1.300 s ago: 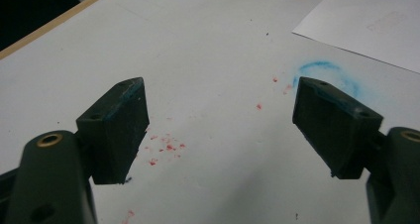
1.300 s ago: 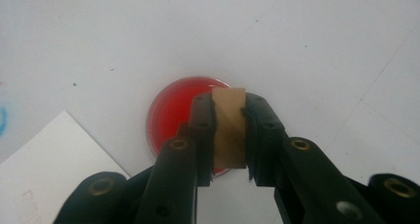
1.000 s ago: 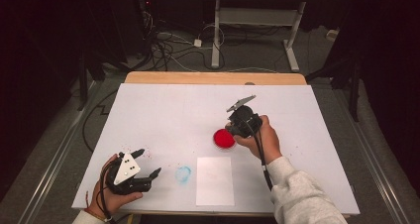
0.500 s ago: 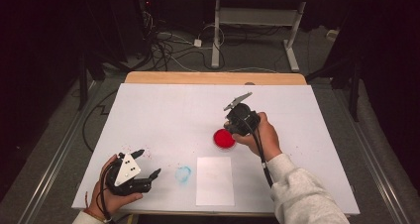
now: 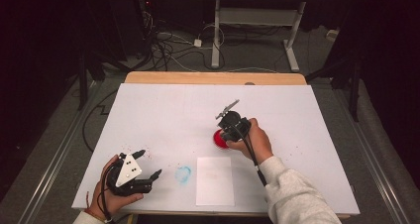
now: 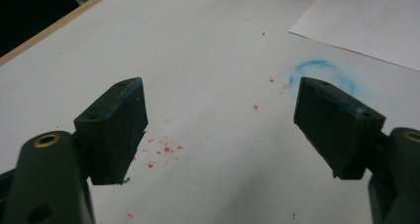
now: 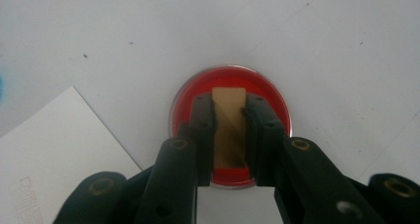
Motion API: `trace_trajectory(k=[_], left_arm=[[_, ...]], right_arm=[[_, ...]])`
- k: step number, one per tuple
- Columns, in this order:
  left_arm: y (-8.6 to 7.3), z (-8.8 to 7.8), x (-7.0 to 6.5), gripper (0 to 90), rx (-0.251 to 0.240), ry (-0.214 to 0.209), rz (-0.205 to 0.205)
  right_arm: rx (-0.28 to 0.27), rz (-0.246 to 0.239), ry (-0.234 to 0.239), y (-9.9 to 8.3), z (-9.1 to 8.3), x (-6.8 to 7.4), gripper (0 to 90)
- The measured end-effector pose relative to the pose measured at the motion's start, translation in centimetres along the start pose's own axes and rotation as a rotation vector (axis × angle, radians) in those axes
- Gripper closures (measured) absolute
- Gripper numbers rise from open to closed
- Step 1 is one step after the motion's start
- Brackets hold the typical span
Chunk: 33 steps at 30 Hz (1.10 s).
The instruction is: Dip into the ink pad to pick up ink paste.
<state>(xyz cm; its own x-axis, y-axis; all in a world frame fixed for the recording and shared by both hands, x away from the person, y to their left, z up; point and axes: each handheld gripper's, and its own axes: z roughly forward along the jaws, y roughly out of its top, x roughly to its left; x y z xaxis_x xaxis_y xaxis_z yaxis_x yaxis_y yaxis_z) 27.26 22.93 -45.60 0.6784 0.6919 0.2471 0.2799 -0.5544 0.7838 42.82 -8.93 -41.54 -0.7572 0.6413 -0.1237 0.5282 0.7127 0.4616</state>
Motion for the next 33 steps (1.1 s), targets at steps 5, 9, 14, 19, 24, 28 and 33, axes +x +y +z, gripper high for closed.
trace_trajectory(k=[5,9,14,19,24,28,33], left_arm=[[0.0,0.1,0.0,20.3,0.006,-0.003,-0.002],[0.0,0.1,0.0,20.3,0.004,-0.004,0.001],[0.0,0.3,0.0,20.3,0.009,-0.007,0.003],[0.0,0.3,-0.1,20.4,0.010,-0.010,0.005],[0.1,0.2,-0.2,20.4,0.012,-0.009,0.009],[0.1,0.3,-0.2,20.4,0.016,-0.008,0.009],[0.1,0.3,-0.3,20.4,0.019,-0.008,0.012]], right_arm=[[0.022,0.001,0.003,-0.3,0.9,-0.2,76.1],[0.033,0.015,0.011,-0.5,1.5,-0.2,76.1],[0.031,0.015,0.007,-0.5,1.6,-0.2,76.2],[0.022,0.023,0.018,-0.7,1.7,-0.3,76.2],[0.021,0.019,0.014,-0.7,1.7,-0.2,76.3],[0.025,0.009,0.006,-0.7,1.7,-0.2,76.3],[0.020,0.021,0.010,-0.8,1.8,-0.2,76.3]])
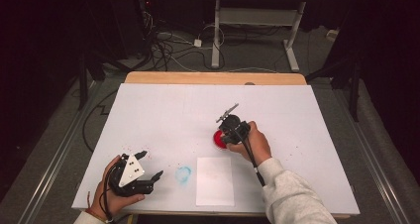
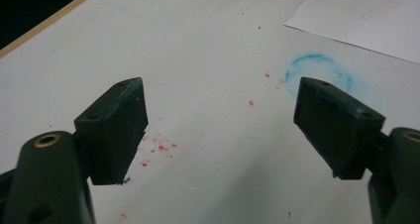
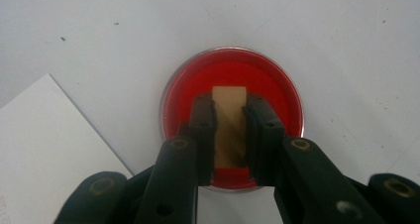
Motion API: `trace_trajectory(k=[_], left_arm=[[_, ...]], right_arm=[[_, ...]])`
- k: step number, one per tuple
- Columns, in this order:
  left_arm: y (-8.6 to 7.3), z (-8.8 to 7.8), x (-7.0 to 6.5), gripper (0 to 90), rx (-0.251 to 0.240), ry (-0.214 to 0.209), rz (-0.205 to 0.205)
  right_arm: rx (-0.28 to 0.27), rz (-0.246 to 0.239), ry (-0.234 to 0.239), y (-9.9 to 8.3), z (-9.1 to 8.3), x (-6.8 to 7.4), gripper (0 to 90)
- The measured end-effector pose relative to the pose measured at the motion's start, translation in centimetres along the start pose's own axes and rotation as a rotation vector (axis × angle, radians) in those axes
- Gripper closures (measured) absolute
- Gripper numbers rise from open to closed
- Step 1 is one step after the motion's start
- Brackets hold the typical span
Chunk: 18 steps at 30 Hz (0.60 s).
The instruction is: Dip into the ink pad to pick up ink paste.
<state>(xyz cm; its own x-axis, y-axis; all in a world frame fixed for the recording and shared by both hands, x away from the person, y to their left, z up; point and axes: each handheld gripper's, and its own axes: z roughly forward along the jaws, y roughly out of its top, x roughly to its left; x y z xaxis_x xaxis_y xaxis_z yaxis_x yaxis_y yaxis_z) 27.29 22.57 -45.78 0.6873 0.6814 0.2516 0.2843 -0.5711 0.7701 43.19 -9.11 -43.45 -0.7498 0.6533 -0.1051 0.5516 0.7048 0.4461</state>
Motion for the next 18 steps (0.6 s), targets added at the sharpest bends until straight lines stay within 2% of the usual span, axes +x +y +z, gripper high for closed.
trace_trajectory(k=[5,7,12,17,18], left_arm=[[-0.01,-0.04,0.00,20.4,0.000,0.000,0.001],[-0.01,-0.05,-0.01,20.4,-0.001,-0.001,0.001],[0.00,-0.13,-0.02,20.6,-0.009,-0.003,-0.002],[-0.01,-0.08,0.02,20.6,-0.011,-0.001,-0.007],[-0.01,-0.08,0.03,20.6,-0.011,-0.003,-0.006]], right_arm=[[-0.011,-0.014,-0.006,-0.14,0.04,0.06,76.3],[-0.023,0.005,0.006,-0.38,0.03,-0.03,76.3],[-0.019,-0.008,-0.010,-0.34,0.02,0.06,76.3],[-0.014,-0.002,0.009,-0.18,-0.07,-0.13,76.3],[-0.011,-0.015,0.004,-0.09,-0.13,-0.14,76.2]])
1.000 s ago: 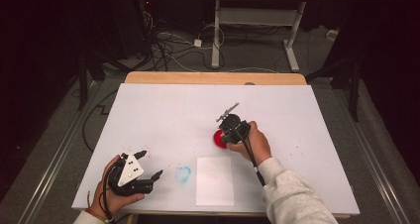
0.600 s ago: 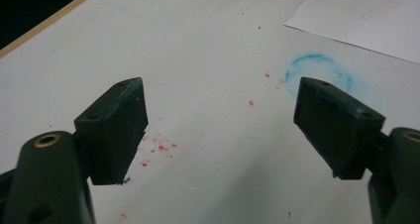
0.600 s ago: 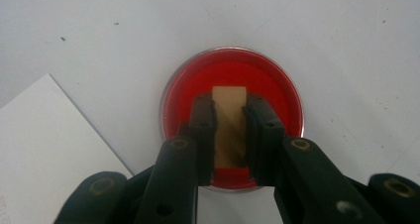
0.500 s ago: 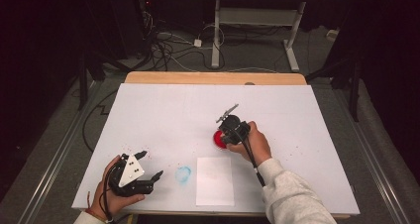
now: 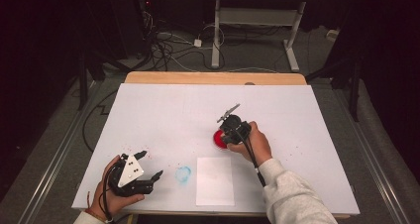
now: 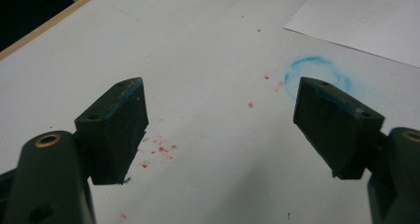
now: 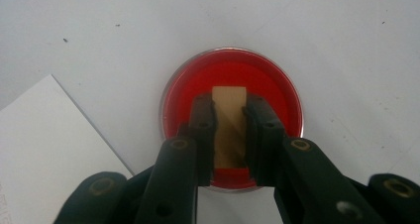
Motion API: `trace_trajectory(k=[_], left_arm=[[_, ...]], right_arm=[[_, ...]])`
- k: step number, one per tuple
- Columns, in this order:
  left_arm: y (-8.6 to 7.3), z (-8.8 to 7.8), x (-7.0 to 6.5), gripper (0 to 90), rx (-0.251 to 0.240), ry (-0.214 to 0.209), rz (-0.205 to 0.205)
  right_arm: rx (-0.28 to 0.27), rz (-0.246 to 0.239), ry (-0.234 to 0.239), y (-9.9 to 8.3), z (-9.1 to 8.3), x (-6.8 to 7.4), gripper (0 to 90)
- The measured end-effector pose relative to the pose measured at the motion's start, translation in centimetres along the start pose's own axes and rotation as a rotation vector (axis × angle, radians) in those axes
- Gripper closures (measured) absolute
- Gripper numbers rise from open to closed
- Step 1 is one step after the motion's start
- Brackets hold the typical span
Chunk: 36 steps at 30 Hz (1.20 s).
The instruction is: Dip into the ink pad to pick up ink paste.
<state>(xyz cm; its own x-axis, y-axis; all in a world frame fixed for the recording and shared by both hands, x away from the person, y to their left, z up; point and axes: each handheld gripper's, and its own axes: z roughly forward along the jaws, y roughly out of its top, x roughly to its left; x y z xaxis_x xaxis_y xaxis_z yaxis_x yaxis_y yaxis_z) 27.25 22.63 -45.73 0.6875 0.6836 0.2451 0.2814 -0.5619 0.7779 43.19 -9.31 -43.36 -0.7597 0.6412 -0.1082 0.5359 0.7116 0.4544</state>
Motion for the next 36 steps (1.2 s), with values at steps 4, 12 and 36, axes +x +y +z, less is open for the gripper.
trace_trajectory(k=[4,12,36], left_arm=[[-0.1,-0.1,0.1,20.6,-0.002,-0.003,-0.002],[0.0,0.0,0.0,20.6,-0.003,-0.006,-0.001],[0.0,0.0,0.1,20.6,0.003,-0.009,-0.001]], right_arm=[[-0.024,0.008,0.005,0.3,-1.0,-0.2,76.2],[-0.094,-0.030,-0.012,1.8,-5.7,-0.5,76.1],[0.010,-0.025,-0.007,1.5,-1.9,-0.4,76.0]])
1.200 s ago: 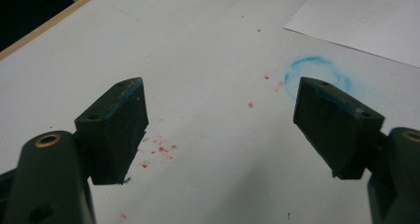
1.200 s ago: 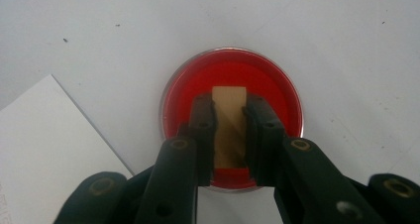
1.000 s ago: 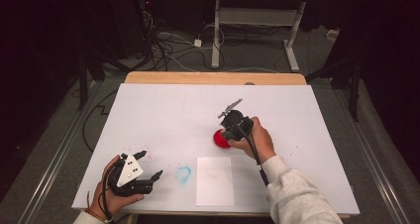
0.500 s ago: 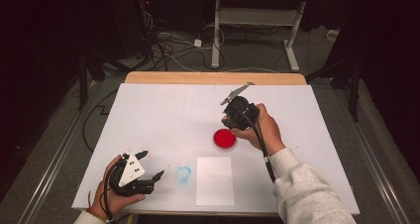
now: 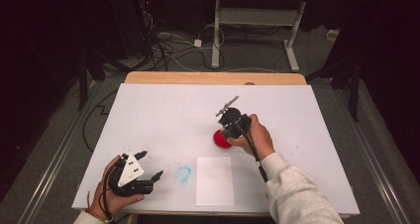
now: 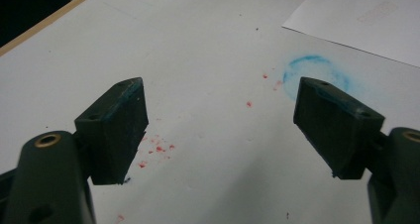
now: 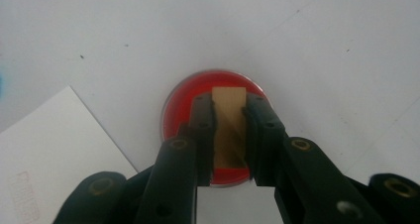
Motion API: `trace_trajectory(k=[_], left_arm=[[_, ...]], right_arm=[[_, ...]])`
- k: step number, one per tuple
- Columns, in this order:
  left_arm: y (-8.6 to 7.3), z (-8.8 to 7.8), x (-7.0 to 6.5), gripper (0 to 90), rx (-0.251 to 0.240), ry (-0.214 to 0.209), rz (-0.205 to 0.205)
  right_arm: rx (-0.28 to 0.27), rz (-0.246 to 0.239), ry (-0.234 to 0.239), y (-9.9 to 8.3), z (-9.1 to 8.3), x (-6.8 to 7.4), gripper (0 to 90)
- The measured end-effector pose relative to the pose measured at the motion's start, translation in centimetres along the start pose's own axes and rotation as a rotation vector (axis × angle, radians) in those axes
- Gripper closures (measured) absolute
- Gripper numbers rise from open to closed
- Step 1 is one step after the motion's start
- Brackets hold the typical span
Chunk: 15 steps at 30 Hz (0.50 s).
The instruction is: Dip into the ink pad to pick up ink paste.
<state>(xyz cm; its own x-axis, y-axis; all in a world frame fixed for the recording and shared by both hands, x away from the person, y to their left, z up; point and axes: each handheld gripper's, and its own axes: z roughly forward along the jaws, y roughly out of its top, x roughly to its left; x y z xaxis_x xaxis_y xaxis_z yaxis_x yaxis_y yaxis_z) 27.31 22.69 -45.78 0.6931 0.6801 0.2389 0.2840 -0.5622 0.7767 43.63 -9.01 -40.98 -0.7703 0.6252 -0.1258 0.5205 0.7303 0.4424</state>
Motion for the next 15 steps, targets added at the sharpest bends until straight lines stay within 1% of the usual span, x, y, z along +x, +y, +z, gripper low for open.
trace_trajectory(k=[1,4,5,6,7,8,9,11,12,13,14,15], left_arm=[[0.0,0.0,0.0,20.6,0.005,0.002,0.005],[0.0,0.0,0.1,20.6,0.001,0.001,-0.001],[-0.1,0.0,0.1,20.6,0.003,0.002,0.001],[-0.1,0.0,0.1,20.6,0.001,0.000,-0.003],[-0.1,0.0,0.1,20.6,0.006,0.001,0.002],[-0.1,0.1,0.1,20.6,0.004,0.000,0.000],[-0.1,0.0,0.1,20.6,0.002,-0.002,-0.001],[-0.1,0.0,0.1,20.6,0.007,0.002,0.001],[-0.1,0.0,0.1,20.6,0.009,0.001,0.003],[-0.1,0.0,0.1,20.6,0.010,0.002,0.003],[0.0,0.1,0.0,20.6,0.006,0.002,0.001],[0.0,0.1,0.0,20.6,0.006,0.000,0.003]], right_arm=[[0.008,-0.001,0.002,0.0,0.3,0.0,76.0],[0.013,-0.002,0.013,-0.1,0.7,0.0,76.0],[0.028,-0.005,0.008,-0.2,1.1,0.2,76.0],[0.028,-0.005,0.008,-0.2,1.1,0.2,76.0],[0.032,-0.004,0.010,-0.2,1.3,0.2,76.0],[0.043,-0.007,0.005,-0.3,1.5,0.3,76.0],[0.049,-0.006,0.011,-0.3,1.8,0.3,76.0],[0.042,0.001,0.016,-0.5,2.0,0.3,76.0],[0.044,0.000,0.011,-0.5,2.0,0.2,76.1],[0.038,0.008,0.019,-0.6,2.0,0.2,76.1],[0.033,0.015,0.018,-0.7,2.1,0.3,76.2],[0.027,0.010,0.013,-0.8,2.1,0.3,76.2]])
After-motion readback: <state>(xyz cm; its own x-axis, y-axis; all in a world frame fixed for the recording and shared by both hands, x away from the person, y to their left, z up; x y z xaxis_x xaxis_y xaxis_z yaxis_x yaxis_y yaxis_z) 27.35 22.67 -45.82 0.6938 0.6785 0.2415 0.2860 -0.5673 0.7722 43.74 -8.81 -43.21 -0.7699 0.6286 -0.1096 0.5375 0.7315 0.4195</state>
